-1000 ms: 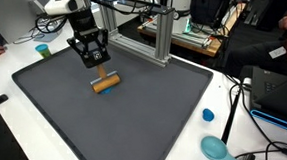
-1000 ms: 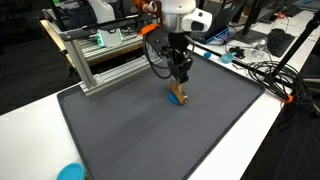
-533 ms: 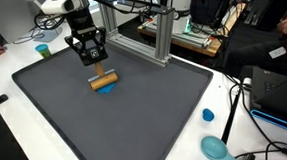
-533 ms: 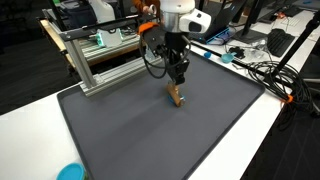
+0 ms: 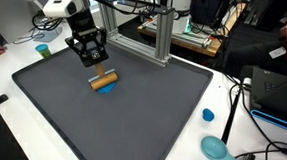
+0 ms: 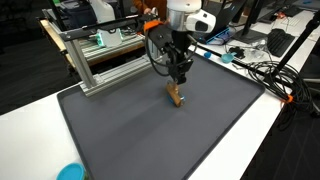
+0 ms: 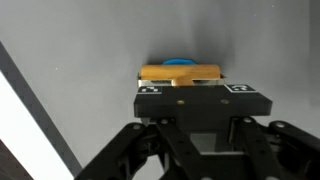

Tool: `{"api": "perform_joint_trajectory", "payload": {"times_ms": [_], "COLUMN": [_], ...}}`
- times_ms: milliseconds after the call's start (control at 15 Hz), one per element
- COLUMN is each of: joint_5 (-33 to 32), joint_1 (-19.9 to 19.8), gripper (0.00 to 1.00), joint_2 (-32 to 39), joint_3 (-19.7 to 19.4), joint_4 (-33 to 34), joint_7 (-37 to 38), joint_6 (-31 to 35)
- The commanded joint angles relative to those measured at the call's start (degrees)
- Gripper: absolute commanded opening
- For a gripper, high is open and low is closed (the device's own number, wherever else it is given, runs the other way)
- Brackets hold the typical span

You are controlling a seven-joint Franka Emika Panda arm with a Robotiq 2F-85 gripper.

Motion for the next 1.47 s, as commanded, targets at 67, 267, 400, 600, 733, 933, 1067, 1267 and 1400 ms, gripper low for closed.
{"api": "perform_joint_trajectory", "payload": {"times_ms": [67,267,400,600,733,933,1067,1267,1400], "joint_5": [-5.9,-7.3,-8.0,-8.8,-9.4,-9.9,-8.9,-9.1,-9.4], "joint_1": [2.0,2.4,2.6,2.7,2.8,2.6,2.1,1.8,1.8], "gripper": [0.22,0.22,0.22,0.22,0.22,0.22,0.22,0.22,0.22], "joint_2": [3.3,3.5,3.6,3.8,3.9,3.4,1.5,-2.1,-4.7], "joint_3": [-2.0,-2.0,-2.1,-2.2,-2.3,-2.2,-1.6,-1.8,-2.5], "joint_4": [0.4,0.6,0.8,1.0,1.2,1.2,0.9,-0.3,-1.1], "joint_7": [4.3,5.8,6.4,7.3,8.0,8.7,7.8,7.8,8.7], "joint_6": [-1.5,-2.0,-2.2,-2.7,-2.9,-3.2,-2.2,-0.4,0.9]}}
